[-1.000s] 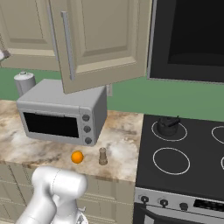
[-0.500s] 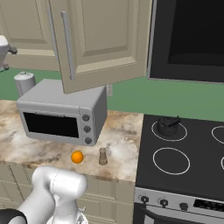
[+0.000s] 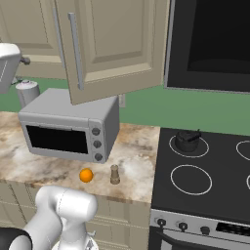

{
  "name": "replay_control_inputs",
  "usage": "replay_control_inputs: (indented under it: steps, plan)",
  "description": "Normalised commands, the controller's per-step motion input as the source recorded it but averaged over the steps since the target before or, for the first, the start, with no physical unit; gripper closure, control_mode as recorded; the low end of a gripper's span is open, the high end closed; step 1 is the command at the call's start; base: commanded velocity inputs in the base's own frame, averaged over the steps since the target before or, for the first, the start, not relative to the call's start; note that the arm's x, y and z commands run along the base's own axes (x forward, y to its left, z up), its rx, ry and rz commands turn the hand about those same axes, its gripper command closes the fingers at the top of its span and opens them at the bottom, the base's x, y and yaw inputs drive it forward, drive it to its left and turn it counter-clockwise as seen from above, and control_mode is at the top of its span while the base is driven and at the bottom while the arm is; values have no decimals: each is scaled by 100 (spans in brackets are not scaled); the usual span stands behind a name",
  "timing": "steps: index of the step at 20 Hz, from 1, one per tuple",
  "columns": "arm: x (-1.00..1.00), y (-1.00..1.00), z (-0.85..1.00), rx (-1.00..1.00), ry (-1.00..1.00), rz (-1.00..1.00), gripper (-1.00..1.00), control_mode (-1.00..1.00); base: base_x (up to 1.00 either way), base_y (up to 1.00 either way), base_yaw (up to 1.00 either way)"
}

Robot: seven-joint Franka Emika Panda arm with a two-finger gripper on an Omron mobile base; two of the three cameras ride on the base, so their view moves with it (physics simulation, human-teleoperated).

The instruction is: Pick the pan from the cabinet and place it on the stove. Then turn on the stove burner for the pan.

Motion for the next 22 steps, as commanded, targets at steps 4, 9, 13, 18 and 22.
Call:
replay_control_inputs:
  steps: [4,9,13,18,22]
  plan:
    - [23,-28,-16,-2,0,-6,-100,-100,0,0,0]
    - [46,-21,-11,-4,7,-4,-100,-100,0,0,0]
    - [51,-11,-8,-6,7,-4,-100,-100,0,0,0]
    - [36,-11,-12,-6,7,-4,-100,-100,0,0,0]
    - [31,-6,-19,-8,11,-6,-100,-100,0,0,0]
